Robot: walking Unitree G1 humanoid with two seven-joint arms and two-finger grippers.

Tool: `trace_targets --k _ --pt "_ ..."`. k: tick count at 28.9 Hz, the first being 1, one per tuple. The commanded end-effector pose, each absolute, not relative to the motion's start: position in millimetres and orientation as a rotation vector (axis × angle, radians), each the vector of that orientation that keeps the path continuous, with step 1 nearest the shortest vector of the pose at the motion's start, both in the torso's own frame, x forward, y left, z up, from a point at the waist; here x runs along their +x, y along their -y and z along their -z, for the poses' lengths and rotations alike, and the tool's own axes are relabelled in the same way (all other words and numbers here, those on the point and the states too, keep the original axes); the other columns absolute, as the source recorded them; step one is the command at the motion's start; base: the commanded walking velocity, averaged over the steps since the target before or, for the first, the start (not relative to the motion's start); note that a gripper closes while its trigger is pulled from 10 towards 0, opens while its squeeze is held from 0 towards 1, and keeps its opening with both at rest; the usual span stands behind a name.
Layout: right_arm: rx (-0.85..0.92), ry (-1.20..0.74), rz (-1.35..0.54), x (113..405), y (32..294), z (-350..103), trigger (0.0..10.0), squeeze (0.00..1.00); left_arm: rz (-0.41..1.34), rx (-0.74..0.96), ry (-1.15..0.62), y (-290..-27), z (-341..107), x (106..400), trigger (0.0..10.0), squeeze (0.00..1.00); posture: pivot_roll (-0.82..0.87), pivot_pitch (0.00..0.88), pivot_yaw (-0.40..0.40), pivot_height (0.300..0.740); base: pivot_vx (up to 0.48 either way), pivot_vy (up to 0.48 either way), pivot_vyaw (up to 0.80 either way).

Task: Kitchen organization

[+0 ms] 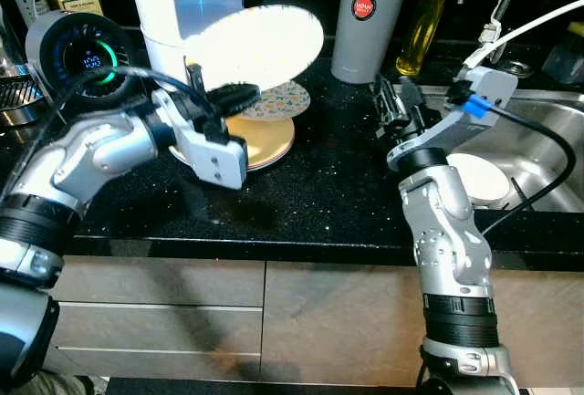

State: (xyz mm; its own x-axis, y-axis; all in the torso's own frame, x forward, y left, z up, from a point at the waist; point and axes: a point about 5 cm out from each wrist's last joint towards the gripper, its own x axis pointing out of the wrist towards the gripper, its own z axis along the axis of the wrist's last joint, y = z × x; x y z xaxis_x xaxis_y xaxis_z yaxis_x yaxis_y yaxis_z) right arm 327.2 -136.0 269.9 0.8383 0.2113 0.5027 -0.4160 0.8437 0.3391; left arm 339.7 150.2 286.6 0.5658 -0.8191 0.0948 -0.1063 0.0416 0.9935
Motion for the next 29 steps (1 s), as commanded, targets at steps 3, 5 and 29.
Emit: trace_targets --k 3,5,29 --pt "0.595 0.455 -0.507 323 124 -279 10.0 0.0 0.721 1.494 0.865 -145 -281 333 10.0 0.0 0.16 0.018 -0.017 0.74 0.0 0.0 0.0" --pt "0.675 0.415 -0.558 323 121 -278 10.0 0.0 0.751 1.511 0.885 -141 -277 331 10.0 0.0 0.16 0.018 -0.017 0.74 0.0 0.0 0.0" --pt "1.108 0.137 -0.577 339 128 -261 10.0 0.0 0.725 1.541 1.042 -117 -289 330 10.0 0.0 0.16 0.029 -0.044 0.74 0.0 0.0 0.0"
